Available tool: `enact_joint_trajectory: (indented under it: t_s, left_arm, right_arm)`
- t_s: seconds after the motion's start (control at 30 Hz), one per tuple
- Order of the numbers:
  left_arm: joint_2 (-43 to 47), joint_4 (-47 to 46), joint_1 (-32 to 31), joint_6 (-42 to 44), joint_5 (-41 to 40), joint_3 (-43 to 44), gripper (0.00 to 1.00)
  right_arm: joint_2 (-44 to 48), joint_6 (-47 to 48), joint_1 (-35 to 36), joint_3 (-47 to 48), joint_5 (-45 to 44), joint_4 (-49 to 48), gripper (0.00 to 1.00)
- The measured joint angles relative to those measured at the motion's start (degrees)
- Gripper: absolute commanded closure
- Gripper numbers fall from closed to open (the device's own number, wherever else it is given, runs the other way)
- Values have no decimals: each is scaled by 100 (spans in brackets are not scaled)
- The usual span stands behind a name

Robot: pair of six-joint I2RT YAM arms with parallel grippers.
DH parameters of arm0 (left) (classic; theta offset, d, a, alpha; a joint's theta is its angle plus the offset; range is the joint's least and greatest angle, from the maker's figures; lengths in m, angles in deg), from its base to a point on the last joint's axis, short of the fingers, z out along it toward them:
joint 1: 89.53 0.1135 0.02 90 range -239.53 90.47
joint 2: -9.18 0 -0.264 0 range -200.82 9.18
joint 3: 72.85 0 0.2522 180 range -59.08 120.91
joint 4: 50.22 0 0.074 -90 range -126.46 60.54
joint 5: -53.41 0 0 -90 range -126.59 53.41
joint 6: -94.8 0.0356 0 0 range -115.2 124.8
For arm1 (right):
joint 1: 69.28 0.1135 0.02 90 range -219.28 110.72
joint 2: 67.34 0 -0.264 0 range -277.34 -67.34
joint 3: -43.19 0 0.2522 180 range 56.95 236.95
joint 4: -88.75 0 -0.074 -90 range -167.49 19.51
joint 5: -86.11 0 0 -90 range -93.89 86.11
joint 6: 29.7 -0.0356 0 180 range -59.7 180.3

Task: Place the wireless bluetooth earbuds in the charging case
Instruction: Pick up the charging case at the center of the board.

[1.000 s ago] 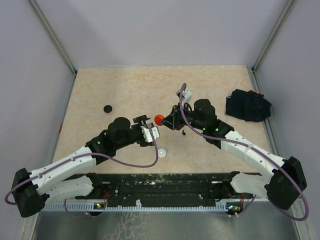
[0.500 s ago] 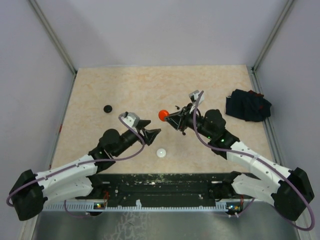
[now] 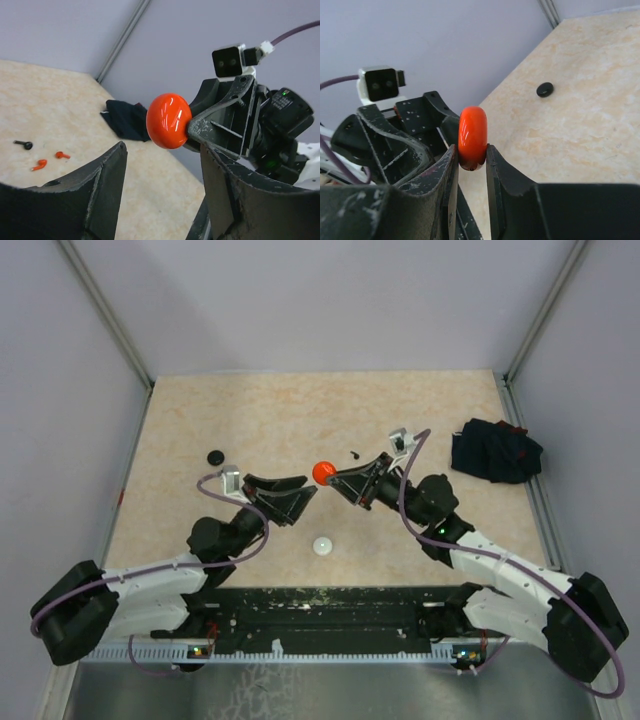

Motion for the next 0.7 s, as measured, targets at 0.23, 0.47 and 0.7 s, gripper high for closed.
enact_joint_trajectory:
  t_s: [0.23, 0.47, 0.7]
  left_arm:
    - [-664, -1357, 0, -614, 98, -11, 42]
    - [-951, -1921, 0, -909, 293, -4, 48]
    - [-1099, -1950, 0, -1080, 535, 157, 60]
  right_arm:
    - [-9, -483, 0, -114, 227, -835, 100]
    - [-120, -804, 0, -188, 404, -1300, 100]
    - [-184, -859, 7, -188, 426, -1475, 100]
